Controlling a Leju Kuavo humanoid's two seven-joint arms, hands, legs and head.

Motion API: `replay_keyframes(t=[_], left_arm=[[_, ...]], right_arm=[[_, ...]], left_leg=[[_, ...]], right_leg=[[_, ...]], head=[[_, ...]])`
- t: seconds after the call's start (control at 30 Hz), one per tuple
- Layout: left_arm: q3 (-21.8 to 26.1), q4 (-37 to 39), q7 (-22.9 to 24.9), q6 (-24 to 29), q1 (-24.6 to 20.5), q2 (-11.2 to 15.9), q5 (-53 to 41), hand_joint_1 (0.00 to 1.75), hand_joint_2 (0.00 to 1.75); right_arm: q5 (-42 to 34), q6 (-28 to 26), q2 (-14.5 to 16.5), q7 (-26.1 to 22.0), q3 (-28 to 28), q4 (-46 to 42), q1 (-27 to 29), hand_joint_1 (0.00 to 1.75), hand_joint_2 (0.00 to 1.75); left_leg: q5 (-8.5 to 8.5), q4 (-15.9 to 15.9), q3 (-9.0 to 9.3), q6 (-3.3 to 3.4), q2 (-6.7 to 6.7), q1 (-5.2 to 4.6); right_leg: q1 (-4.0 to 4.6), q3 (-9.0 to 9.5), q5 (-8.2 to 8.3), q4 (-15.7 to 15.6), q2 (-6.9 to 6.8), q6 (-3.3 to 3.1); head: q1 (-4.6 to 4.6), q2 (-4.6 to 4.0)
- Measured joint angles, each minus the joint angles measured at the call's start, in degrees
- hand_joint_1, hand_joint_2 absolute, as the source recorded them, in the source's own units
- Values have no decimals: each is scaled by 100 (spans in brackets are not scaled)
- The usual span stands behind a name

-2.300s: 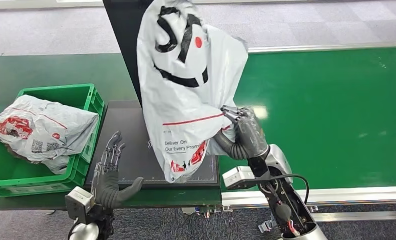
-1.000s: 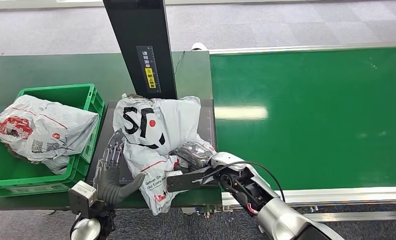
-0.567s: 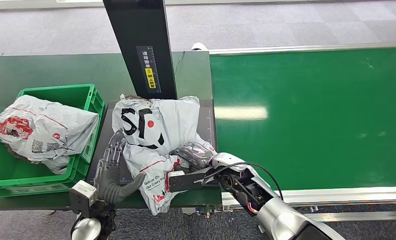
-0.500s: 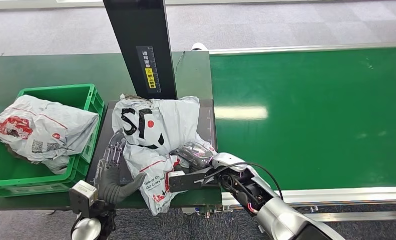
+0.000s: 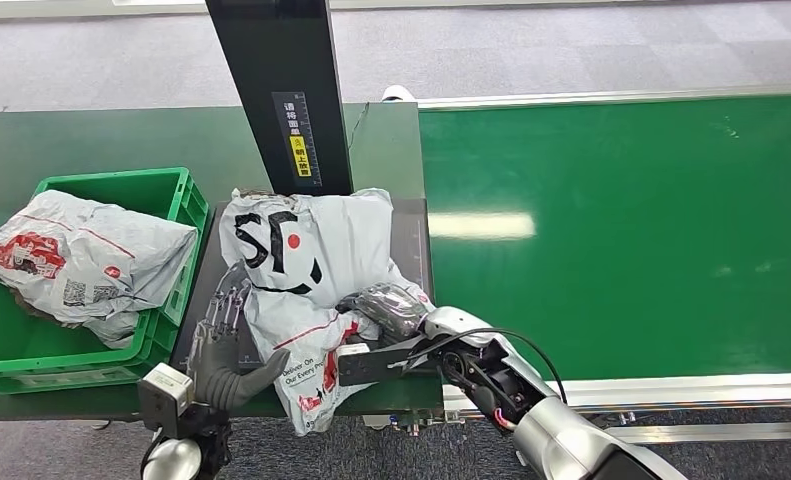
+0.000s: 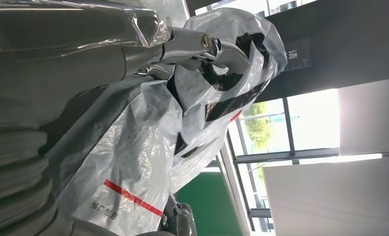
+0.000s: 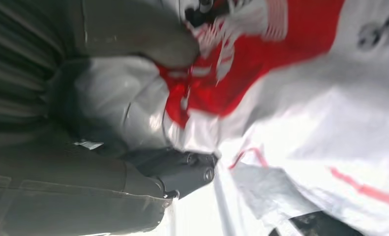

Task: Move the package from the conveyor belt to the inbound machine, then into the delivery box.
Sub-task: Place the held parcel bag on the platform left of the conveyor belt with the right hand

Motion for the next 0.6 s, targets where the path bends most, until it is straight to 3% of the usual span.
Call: replay_keyframes(t=[0.43,0.6], left_arm=[[28,-56,-49,193,61,-40,-228,0,175],[27,-56,-178,575,46,-74,-458,0,175]], right_arm=[[-958,-1143,-20,-869,-957,-1231,601,0,175],[-1564,-1350,-46,-1080,-1387,-1815,884,0,175]], left_leg=[[0,0,-5,0,0,0],[0,0,-5,0,0,0]], right_leg=[[0,-5,0,0,0,0],[0,-6,0,0,0,0]], head=[[0,0],[-1,0]])
